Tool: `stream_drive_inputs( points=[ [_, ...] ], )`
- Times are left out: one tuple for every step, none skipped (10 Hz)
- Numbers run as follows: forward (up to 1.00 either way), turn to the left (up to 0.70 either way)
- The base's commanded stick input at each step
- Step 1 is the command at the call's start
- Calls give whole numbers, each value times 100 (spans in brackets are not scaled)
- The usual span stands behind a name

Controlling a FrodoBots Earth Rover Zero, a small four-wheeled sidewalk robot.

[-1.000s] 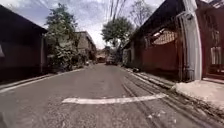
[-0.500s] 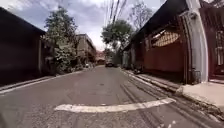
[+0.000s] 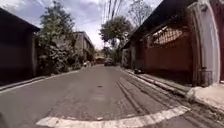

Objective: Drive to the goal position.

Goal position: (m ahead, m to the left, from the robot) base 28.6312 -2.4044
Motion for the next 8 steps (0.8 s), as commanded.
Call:
stream_drive_inputs(
  points=[
    [70, 0],
    [70, 0],
    [70, 0],
    [70, 0],
    [70, 0],
    [70, 0],
    [70, 0],
    [70, 0]
  ],
)
